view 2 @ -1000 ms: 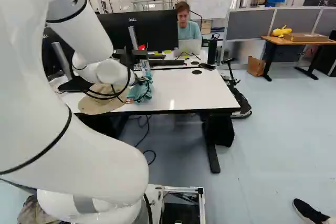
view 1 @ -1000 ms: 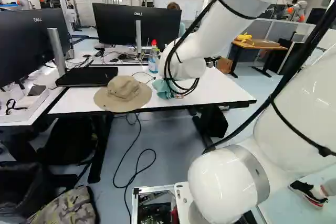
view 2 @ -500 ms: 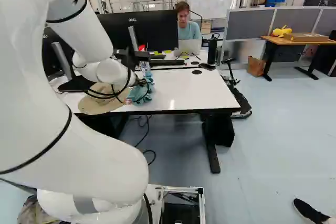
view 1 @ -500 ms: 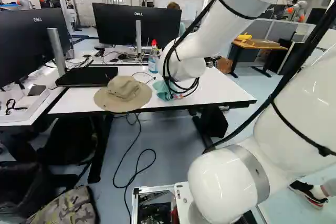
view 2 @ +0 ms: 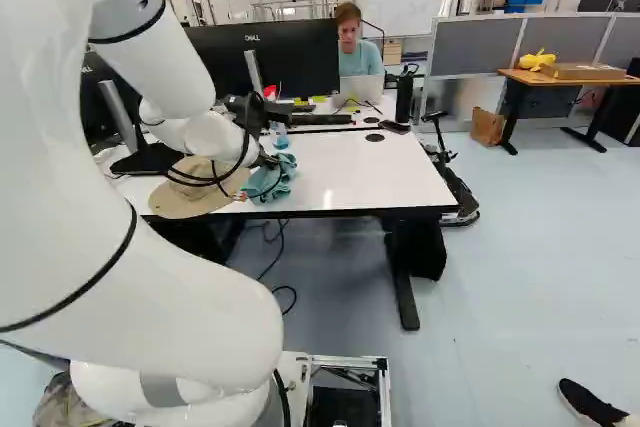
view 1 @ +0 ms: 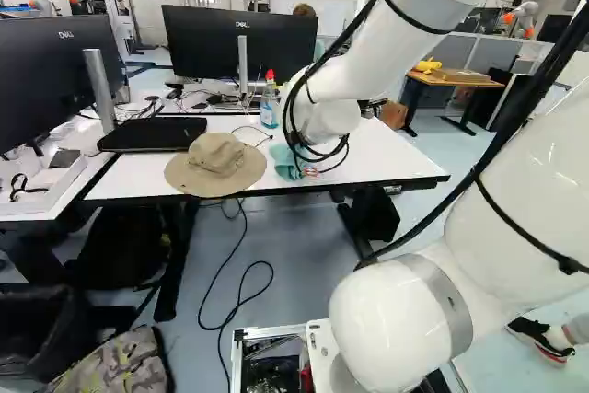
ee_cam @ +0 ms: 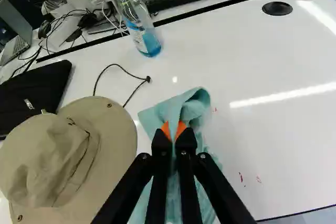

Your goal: Clean the table with the green towel

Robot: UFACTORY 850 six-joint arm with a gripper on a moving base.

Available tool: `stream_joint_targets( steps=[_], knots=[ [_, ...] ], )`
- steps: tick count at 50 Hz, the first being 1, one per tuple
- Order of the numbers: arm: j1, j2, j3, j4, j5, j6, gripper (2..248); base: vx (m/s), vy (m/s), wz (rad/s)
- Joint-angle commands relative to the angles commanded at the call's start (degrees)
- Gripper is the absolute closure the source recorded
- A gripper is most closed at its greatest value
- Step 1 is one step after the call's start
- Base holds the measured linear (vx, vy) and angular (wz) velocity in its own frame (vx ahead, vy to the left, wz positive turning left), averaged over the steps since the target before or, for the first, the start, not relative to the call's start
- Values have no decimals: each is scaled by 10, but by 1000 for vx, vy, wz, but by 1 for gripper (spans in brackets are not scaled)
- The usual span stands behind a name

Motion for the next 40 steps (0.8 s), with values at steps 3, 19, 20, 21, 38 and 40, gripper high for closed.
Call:
stream_joint_targets(
  steps=[3, 19, 20, 21, 38, 40],
  knots=[
    [0, 0, 0, 7, -2, 0, 225, 0, 0, 0],
    [0, 0, 0, 20, -5, 0, 225, 0, 0, 0],
    [0, 0, 0, 20, -5, 0, 225, 0, 0, 0],
    [0, 0, 0, 20, -5, 0, 225, 0, 0, 0],
    [0, 0, 0, 20, -5, 0, 225, 0, 0, 0],
    [0, 0, 0, 20, -5, 0, 225, 0, 0, 0]
  ],
)
